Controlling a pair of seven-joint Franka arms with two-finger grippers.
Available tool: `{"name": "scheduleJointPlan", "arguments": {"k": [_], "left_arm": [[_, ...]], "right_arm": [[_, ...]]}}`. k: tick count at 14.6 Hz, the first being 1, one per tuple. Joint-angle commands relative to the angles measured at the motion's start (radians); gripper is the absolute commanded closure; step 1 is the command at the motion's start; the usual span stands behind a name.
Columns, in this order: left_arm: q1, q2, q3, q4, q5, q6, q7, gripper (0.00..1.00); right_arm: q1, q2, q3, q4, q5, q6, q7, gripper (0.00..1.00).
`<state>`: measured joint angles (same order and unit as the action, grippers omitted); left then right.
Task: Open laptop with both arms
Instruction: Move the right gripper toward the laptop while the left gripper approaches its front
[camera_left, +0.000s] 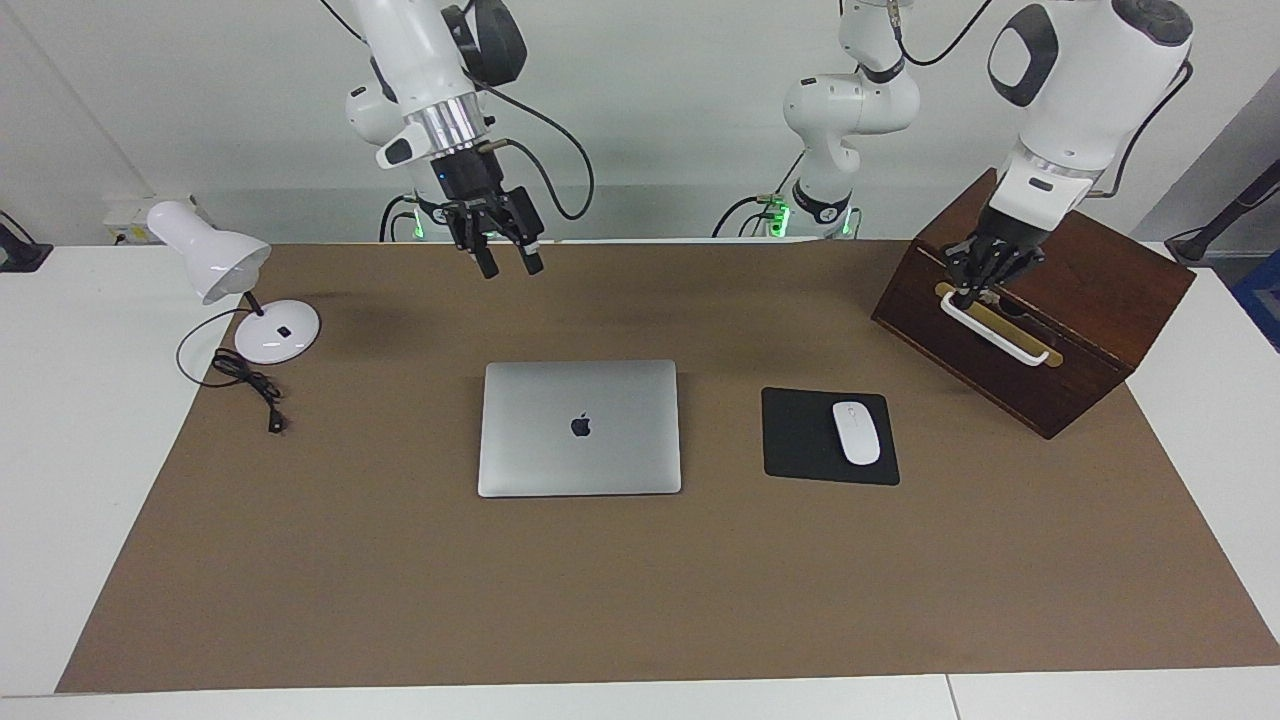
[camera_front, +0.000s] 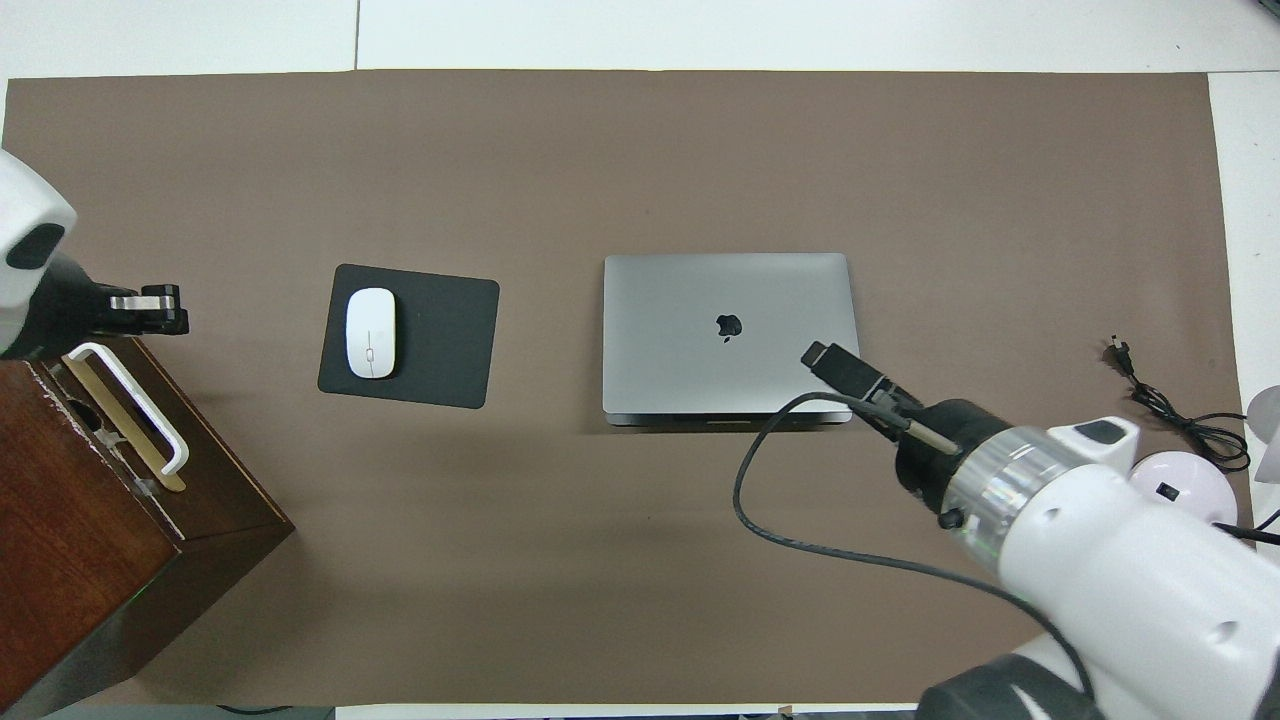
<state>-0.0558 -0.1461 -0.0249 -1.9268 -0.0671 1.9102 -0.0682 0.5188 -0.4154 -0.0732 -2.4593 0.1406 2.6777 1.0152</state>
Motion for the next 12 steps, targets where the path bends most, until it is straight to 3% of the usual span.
{"name": "scheduleJointPlan", "arguments": {"k": [1, 7, 12], "left_arm": [[-0.061, -0.133, 0.008, -0.231, -0.013, 0.185, 0.018, 1.00], [-0.220, -0.297, 0.010, -0.585, -0.017, 0.562, 0.018, 1.00], [-0.360, -0.311, 0.010, -0.733, -0.017, 0.830, 0.010, 1.00]], "right_arm": [[0.046, 0.033, -0.007, -0.032, 0.020, 0.135, 0.133, 0.02], [0.128, 0.200, -0.007, -0.061, 0.020, 0.450, 0.292, 0.02], [0.179, 0.392, -0.007, -0.072, 0.022, 0.714, 0.335, 0.02]]}}
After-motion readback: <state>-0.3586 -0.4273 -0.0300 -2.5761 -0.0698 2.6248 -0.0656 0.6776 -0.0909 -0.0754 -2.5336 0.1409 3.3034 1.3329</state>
